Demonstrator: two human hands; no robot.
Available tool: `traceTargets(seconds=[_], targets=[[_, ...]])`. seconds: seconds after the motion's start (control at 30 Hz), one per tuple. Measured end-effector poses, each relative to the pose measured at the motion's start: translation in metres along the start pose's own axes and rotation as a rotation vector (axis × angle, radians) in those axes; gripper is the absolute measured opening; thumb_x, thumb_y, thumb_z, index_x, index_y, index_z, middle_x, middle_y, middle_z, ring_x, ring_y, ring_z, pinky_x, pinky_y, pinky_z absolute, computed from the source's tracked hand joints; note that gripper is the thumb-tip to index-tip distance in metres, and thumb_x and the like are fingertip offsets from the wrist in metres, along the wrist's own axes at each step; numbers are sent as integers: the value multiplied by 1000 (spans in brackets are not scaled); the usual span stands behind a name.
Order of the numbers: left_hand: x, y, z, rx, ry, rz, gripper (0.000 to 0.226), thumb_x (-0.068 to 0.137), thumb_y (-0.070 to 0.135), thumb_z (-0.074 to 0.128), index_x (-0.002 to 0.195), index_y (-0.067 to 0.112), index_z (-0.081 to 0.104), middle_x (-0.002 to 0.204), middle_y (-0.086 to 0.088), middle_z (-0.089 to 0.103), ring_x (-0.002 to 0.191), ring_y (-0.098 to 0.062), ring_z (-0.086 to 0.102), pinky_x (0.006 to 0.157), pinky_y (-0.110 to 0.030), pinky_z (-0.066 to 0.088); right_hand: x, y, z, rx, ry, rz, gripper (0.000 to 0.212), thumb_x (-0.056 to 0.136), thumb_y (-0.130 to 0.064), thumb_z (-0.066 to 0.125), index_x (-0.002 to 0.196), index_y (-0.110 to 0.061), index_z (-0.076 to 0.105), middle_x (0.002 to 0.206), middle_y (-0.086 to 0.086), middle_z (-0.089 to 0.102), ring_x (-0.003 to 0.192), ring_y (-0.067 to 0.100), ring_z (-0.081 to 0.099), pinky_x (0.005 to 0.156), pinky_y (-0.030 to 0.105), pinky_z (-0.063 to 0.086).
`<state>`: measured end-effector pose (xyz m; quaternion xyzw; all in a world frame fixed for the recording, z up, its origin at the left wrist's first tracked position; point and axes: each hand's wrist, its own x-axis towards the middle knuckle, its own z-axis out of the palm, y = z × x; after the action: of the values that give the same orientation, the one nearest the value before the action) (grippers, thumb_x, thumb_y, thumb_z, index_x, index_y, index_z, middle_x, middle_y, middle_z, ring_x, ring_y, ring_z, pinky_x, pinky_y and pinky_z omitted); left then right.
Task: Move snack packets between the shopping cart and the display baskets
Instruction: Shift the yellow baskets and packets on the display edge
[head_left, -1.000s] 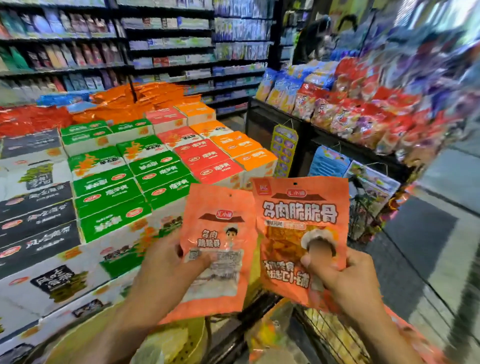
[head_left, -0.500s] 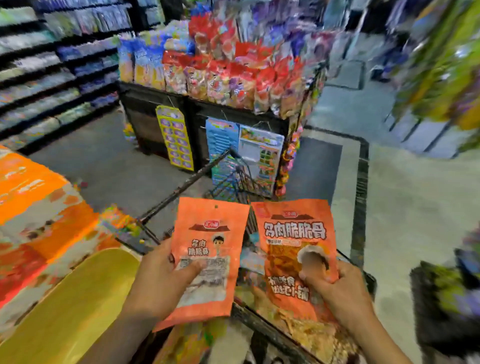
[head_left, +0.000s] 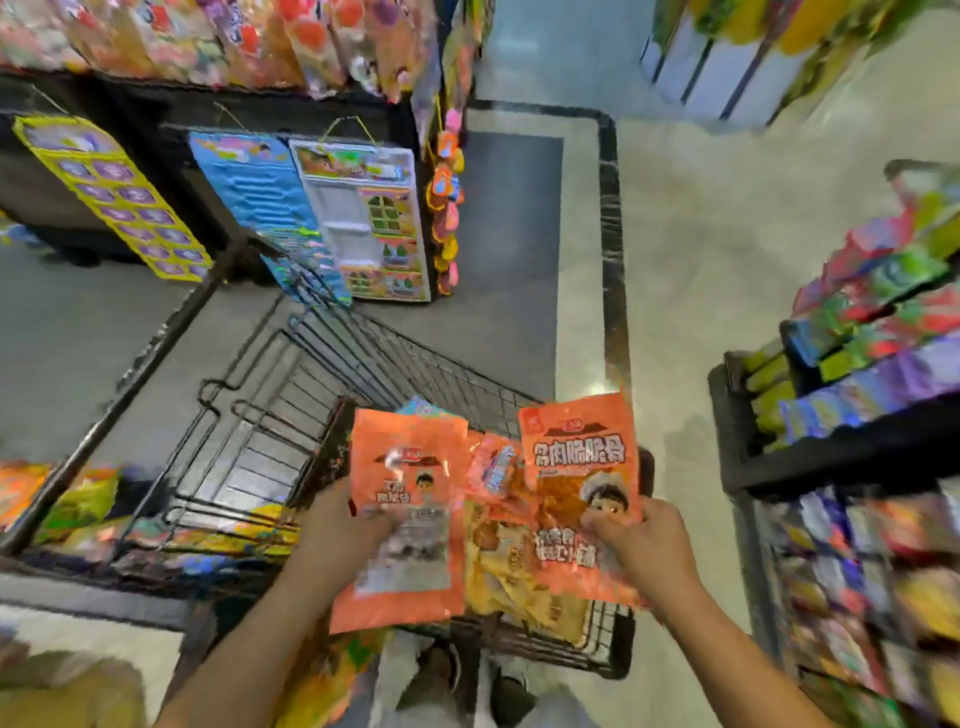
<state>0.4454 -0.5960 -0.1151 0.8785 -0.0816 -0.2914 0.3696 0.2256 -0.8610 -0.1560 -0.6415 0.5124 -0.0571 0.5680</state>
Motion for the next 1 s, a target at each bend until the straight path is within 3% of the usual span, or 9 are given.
traceTargets(seconds=[0.1,0.27,0.33,0.4,0.5,0.63,0.77,0.87,1.0], targets=[[28,-8,21,-5,-65,-46,23,83,17,86,81,32,69,65,39,65,61,17,62,45,-3,40,7,46,30,162,37,286,36,77,-19,92,110,-15,79,93,10,81,82,36,78,72,47,64],[55,-29,36,26,-160,-118,18,82,14,86,82,28,74,70,34,70,61,15,65,51,-6,42,29,87,94,592,193,669,86,65,-3,91,141,13,53,104,24,71,68,30,75,56,36,59],[59,-32,35,24,-193,-137,22,80,23,87,90,39,77,79,28,75,68,10,69,59,-18,47,50,88,115,744,270,741,93,73,3,89,153,4,43,117,26,72,83,37,79,70,57,65],[62,-36,34,69,-201,-136,32,77,35,88,92,57,71,82,31,74,72,10,68,63,-23,48,76,94,132,803,399,828,69,84,-3,85,144,2,52,104,23,74,78,35,77,75,65,63],[68,-42,34,74,-174,-157,31,75,43,89,92,59,69,81,33,73,73,8,68,66,-28,51,117,104,153,892,497,902,41,89,-10,84,122,-2,60,97,15,72,71,31,74,55,46,63],[76,-55,37,0,-212,-212,31,78,37,87,100,52,71,89,16,79,75,-7,74,70,-34,54,162,114,176,927,479,908,33,90,-11,82,114,1,63,97,11,72,87,29,72,90,51,62],[90,-60,49,-133,-203,-299,24,85,23,82,105,35,76,97,5,81,86,-15,78,79,-45,59,188,125,185,896,424,925,36,94,-5,76,120,2,53,106,17,67,98,33,68,98,54,59],[107,-62,71,-273,-169,-421,21,88,16,80,108,19,75,97,-7,81,87,-29,79,79,-49,63,181,135,175,883,209,919,20,103,-13,66,120,-2,66,89,11,65,74,23,64,72,38,66],[133,-51,119,-459,-169,-482,23,91,12,77,114,10,71,102,-14,79,93,-37,77,85,-53,61,144,141,140,794,-6,863,13,105,-11,53,95,-11,61,70,5,48,56,19,42,47,24,42]])
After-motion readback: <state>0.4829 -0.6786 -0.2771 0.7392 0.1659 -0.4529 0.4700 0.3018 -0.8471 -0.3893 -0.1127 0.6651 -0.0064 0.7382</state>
